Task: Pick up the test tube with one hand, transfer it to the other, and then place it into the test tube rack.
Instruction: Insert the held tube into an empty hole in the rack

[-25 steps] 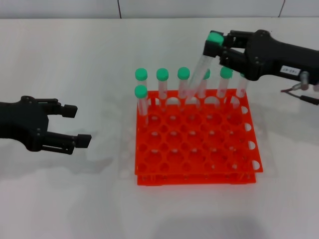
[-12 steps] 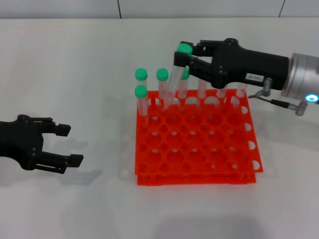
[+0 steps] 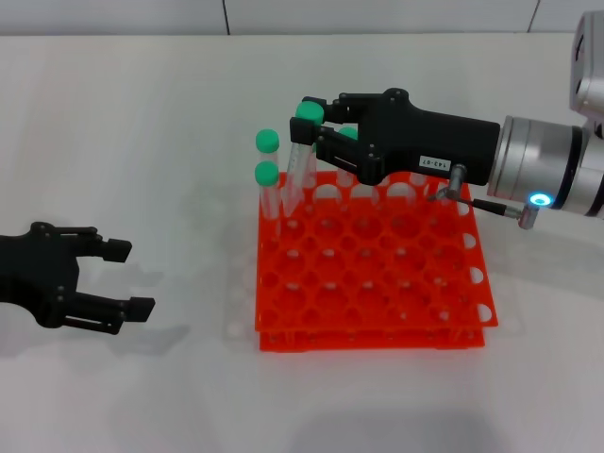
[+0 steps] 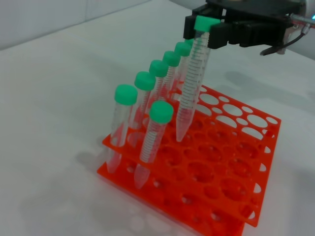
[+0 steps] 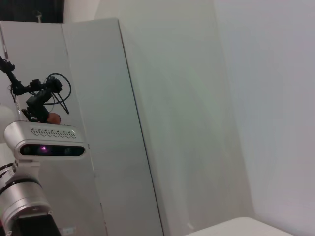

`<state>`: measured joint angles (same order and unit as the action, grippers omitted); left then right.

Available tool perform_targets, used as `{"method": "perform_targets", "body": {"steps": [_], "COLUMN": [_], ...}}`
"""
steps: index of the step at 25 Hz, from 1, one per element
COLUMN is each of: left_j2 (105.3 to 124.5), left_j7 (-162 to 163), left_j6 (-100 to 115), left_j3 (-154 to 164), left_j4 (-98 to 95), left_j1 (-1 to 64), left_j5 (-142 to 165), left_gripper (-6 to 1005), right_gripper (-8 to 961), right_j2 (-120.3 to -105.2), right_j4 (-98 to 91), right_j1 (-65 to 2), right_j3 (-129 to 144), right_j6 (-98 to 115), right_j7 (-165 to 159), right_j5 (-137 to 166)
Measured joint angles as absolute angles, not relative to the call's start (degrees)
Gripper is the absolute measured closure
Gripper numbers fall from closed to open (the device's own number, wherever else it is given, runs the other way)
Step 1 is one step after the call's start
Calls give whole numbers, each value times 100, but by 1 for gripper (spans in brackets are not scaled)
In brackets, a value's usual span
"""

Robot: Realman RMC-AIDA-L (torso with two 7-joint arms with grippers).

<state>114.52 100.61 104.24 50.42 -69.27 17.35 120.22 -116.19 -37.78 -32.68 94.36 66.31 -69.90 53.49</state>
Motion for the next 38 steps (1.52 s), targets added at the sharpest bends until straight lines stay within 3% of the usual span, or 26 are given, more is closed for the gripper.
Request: {"method": "perform_targets", "body": {"steps": [38], "left_j2": [11448], "left_j7": [9957], "left_j6": [10452], "left_j3": [4974], "left_j4": [-6935], "left_j1": [1602], "left_j5": [11970], "left_gripper": [105], "right_gripper": [688], "right_j2": [-11610], "right_j4": [-3615], "right_j1": [-3279], "right_j3": [9538], "right_j6": [6135], "right_j7": [-6845], "right_j5": [5308]}}
